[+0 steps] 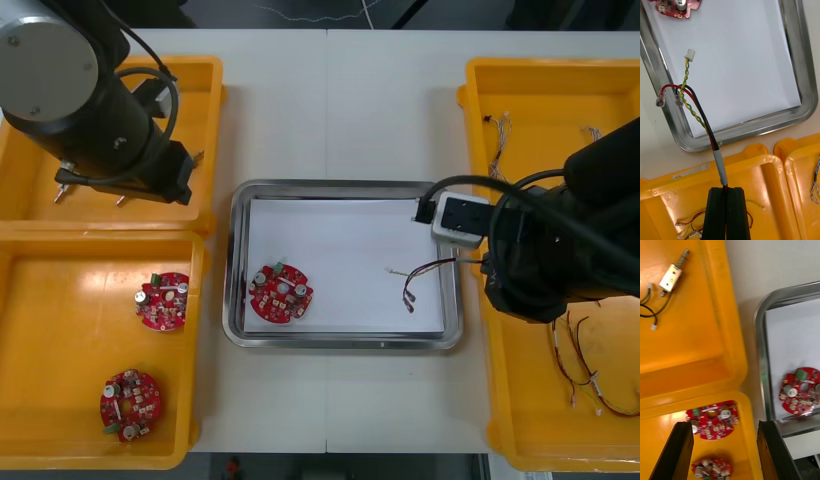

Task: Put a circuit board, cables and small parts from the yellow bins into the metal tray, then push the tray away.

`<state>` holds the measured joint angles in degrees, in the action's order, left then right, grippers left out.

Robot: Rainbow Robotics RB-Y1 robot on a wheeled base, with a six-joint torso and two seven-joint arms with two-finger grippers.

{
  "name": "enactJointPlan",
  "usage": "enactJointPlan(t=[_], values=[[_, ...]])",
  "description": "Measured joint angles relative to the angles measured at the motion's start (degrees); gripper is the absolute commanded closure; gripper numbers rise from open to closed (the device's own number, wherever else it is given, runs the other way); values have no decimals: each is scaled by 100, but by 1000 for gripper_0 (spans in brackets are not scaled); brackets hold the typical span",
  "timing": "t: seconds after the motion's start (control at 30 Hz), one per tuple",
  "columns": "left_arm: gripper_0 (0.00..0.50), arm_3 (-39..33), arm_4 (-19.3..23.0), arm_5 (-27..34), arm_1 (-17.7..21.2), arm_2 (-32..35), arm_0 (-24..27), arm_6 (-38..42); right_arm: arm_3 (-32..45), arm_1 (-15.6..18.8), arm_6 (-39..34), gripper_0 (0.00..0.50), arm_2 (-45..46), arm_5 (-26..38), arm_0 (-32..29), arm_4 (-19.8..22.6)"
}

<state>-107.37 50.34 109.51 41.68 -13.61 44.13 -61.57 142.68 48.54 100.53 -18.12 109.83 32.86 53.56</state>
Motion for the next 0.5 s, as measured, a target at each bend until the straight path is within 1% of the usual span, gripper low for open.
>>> enactJointPlan(t=[0.1,0.17,0.23,0.33,0.5], values=[[0,323,1,1,110,157,0,-759,-65,-88,3,500,-484,0,269,-192],[0,521,0,1,174,256,0,-1307,-175,-201,35,500,-739,0,412,-324],[0,697,-14,2,234,337,0,-1684,-326,-329,174,500,-945,1,515,-457],[0,981,-55,-5,326,431,0,-1872,-584,-487,387,500,-1254,1,639,-681],[0,1511,-97,-178,444,625,0,-1879,-886,-587,454,500,-1770,-19,814,-1081]])
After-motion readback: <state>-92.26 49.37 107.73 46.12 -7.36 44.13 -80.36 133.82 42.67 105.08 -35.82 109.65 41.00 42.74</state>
